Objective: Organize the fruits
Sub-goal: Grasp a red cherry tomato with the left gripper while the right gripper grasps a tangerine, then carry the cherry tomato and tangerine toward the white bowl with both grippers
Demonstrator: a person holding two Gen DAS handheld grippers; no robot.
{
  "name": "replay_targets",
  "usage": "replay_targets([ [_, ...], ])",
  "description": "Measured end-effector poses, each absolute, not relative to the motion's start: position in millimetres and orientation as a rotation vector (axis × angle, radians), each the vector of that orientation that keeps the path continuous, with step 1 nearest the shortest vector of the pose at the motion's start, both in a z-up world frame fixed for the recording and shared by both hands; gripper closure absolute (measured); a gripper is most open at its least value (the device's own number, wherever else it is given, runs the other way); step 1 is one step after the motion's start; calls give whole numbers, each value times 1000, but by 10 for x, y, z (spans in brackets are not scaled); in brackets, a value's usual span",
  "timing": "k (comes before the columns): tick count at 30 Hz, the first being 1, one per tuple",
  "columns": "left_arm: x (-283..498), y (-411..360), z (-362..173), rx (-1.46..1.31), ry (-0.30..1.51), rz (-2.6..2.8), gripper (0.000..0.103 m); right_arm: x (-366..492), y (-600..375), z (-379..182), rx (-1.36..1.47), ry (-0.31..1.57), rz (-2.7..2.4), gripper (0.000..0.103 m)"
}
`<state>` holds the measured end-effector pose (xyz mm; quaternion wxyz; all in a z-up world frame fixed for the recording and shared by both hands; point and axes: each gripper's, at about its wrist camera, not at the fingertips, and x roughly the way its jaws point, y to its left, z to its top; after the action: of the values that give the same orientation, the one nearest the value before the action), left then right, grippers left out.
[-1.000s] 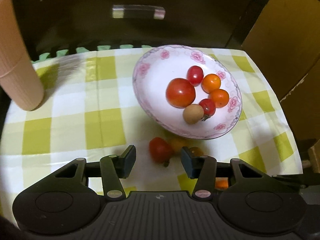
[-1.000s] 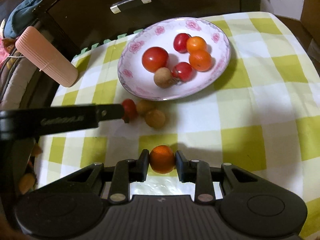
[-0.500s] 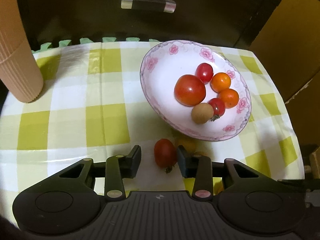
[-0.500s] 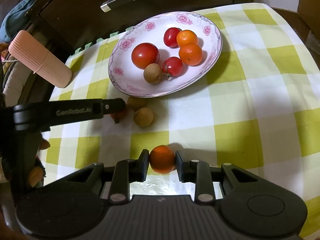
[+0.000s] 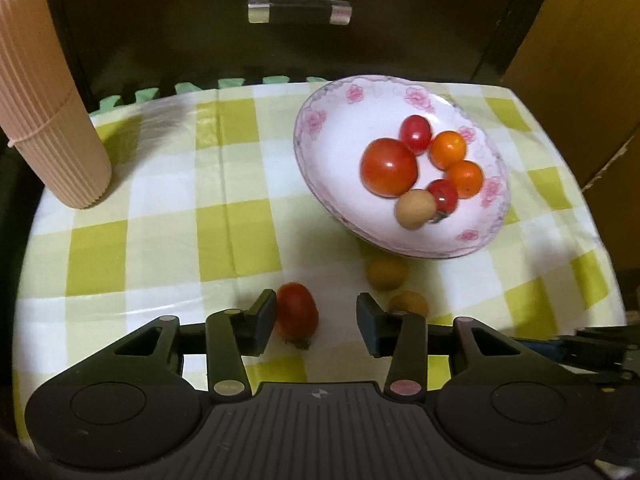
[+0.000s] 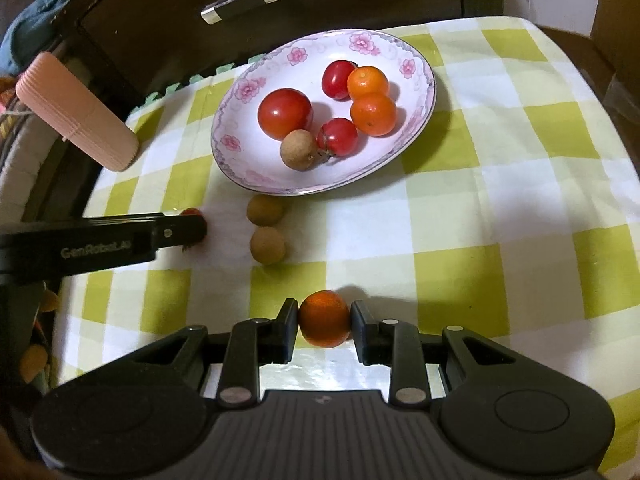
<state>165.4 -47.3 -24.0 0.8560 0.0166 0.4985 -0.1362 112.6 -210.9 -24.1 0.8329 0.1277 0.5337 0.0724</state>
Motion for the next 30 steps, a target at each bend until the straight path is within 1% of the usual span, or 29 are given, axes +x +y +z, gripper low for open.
replay_targets([
  [5, 1712, -403, -285, 16, 1067, -265, 51, 1147, -2100, -255, 260, 1129, 156, 75],
  [7, 1708, -407, -325, 21, 1085, -264, 54, 1158, -2099, -268, 264, 1131, 158, 75],
  [10, 1702, -416, -361, 23, 1094, -264, 55, 1166, -2090, -275, 259, 1133, 159, 75],
  [14, 1744, -397, -350, -2, 1096, -257, 55, 1159, -2078, -282, 256, 1135, 162, 75],
  [20, 1760, -466, -368, 31, 1089, -257, 55, 1177, -2083, -300, 255, 1142, 169, 75],
  [21, 1763, -468, -370, 32, 1088, -255, 56, 1182, -2075, -310, 250, 1146, 175, 75],
  [24, 1748, -466, -372, 50, 1079, -243, 67, 1179, -2056, -313, 230, 1141, 178, 75],
  [30, 1717, -462, -363, 60, 1080, -255, 68, 1168, -2049, -316, 224, 1140, 183, 75],
])
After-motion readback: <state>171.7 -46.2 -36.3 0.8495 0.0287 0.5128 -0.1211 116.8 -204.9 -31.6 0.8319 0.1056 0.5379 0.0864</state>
